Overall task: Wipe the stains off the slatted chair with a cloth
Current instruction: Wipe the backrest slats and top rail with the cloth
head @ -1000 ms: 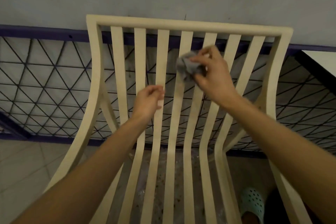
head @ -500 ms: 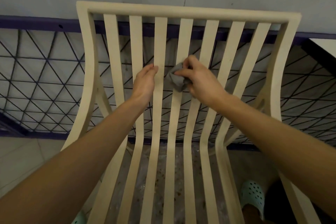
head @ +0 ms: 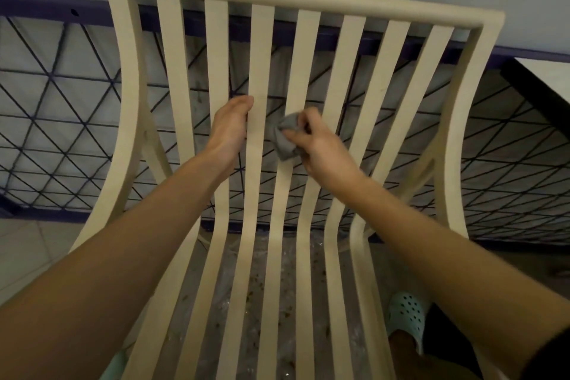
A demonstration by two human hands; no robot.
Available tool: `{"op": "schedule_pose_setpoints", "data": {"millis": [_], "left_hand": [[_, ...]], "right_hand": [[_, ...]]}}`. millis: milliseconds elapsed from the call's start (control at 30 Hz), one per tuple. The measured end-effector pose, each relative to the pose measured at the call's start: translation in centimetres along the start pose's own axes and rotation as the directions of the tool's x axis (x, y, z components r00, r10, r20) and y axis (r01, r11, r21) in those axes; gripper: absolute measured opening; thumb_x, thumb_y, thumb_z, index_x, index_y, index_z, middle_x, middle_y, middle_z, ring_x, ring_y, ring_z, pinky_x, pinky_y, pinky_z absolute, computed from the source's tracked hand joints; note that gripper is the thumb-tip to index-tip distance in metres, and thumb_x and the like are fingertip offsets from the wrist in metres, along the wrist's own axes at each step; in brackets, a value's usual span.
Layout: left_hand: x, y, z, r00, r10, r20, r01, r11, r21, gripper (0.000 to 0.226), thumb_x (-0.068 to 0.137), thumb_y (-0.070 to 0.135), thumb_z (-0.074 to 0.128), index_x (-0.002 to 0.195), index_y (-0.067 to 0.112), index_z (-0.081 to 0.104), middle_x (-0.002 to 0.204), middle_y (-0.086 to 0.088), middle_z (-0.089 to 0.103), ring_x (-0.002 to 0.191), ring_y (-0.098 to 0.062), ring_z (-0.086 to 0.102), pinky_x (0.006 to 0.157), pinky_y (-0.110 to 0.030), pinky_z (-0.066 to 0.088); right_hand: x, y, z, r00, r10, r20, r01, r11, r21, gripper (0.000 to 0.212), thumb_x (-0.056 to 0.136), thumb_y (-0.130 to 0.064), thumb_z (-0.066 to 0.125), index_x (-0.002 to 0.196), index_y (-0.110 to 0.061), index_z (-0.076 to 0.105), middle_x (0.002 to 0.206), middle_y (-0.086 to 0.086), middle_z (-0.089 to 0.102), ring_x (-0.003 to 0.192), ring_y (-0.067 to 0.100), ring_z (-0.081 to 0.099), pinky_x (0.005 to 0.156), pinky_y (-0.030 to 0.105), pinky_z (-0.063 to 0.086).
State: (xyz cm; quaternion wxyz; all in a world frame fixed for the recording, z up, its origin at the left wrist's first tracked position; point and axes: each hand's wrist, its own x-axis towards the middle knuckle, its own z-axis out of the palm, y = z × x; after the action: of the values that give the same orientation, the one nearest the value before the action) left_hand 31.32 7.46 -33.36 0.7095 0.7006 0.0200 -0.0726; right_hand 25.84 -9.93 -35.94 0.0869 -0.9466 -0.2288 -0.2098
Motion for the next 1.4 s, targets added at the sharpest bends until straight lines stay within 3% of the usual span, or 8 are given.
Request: {"op": "schedule_pose_setpoints", "data": {"millis": [200,333,533,733,933,1067,1167,1400], "left_hand": [[-1.0,0.0,0.7,1.0,-0.009,-0.023,0.008,0.999,-0.035,0.018,0.1,0.02,0.047,0.114,0.024,0.058,0.106,0.009,0.064,0.094,0.0,0.058,0.077,-0.019,0.042],[-1.0,-0.1,0.6,0.999,0.01,-0.044,-0.012,0.999,-0.042,0.023,0.097,0.015,0.05,0.115,0.026,0.059,0.116,0.005,0.065,0.105,-0.006,0.058,0.088,-0.023,0.04],[-1.1,-0.3,0.7,0.999,-0.02,-0.032,0.017,0.995,-0.103,0.041,0.093,0.006,0.049,0.133,0.017,0.054,0.108,0.008,0.064,0.087,0.003,0.058,0.065,-0.016,0.04],[-1.0,-1.4,0.5,0.998,0.023,-0.053,-0.026,0.998,-0.06,0.039,0.091,0.003,0.047,0.122,0.024,0.057,0.117,0.006,0.064,0.104,-0.004,0.057,0.086,-0.021,0.044],[-2.0,-0.7,0.8,0.998,0.035,-0.043,-0.037,0.999,-0.037,0.042,0.092,-0.002,0.045,0.122,0.027,0.054,0.119,0.008,0.062,0.108,-0.005,0.056,0.096,-0.023,0.04],[-3.3,-1.2,0.7,0.993,0.012,-0.117,-0.012,1.0,0.001,0.047,0.091,-0.004,0.048,0.132,0.017,0.056,0.131,0.002,0.06,0.122,-0.014,0.054,0.109,-0.035,0.04],[-6.8,-1.9,1.1,0.991,0.015,-0.136,-0.005,0.998,0.07,0.046,0.094,0.004,0.053,0.138,0.019,0.052,0.135,0.005,0.055,0.124,-0.013,0.05,0.108,-0.036,0.04],[-16.2,-1.8,2.5,0.945,-0.148,0.291,0.172,0.983,-0.059,0.028,0.093,0.02,0.061,0.121,0.024,0.063,0.111,0.004,0.073,0.1,-0.014,0.07,0.067,-0.027,0.058]], "right_hand": [[-3.2,-1.4,5.0,0.967,0.107,0.233,-0.105,0.994,-0.024,0.03,0.085,-0.007,0.069,0.114,-0.014,0.068,0.105,0.003,0.043,0.082,0.029,0.058,0.065,0.038,0.052],[-3.9,-3.1,6.0,0.912,0.125,0.39,-0.086,0.99,-0.115,0.022,0.087,-0.009,0.065,0.108,-0.012,0.069,0.111,0.006,0.047,0.093,0.031,0.058,0.071,0.043,0.053],[-6.3,-5.6,9.1,0.762,0.144,0.631,-0.01,0.977,-0.211,0.026,0.086,0.0,0.057,0.107,-0.008,0.069,0.142,0.012,0.037,0.118,0.033,0.05,0.074,0.04,0.048],[-6.9,-5.9,9.2,0.724,0.15,0.673,-0.092,0.988,-0.121,0.032,0.086,0.001,0.06,0.117,-0.006,0.063,0.135,0.012,0.039,0.11,0.033,0.055,0.083,0.043,0.053],[-6.2,-3.6,4.8,0.859,0.198,0.472,-0.301,0.941,0.154,0.026,0.086,-0.008,0.06,0.107,-0.018,0.072,0.107,0.001,0.045,0.087,0.025,0.057,0.077,0.039,0.052],[-5.7,-2.7,0.5,0.853,0.409,0.324,-0.521,0.709,0.476,0.04,0.081,-0.001,0.059,0.117,-0.014,0.068,0.11,0.004,0.061,0.101,0.019,0.059,0.088,0.032,0.052],[-5.5,-2.6,-3.3,0.739,0.579,0.344,-0.599,0.33,0.73,0.039,0.08,0.002,0.062,0.115,-0.014,0.063,0.105,0.01,0.069,0.099,0.021,0.065,0.089,0.036,0.055],[-8.9,-5.4,-8.8,0.687,0.468,0.556,-0.632,0.005,0.775,0.022,0.094,-0.021,0.061,0.098,-0.002,0.07,0.093,0.011,0.072,0.089,0.026,0.069,0.081,0.033,0.056]]}}
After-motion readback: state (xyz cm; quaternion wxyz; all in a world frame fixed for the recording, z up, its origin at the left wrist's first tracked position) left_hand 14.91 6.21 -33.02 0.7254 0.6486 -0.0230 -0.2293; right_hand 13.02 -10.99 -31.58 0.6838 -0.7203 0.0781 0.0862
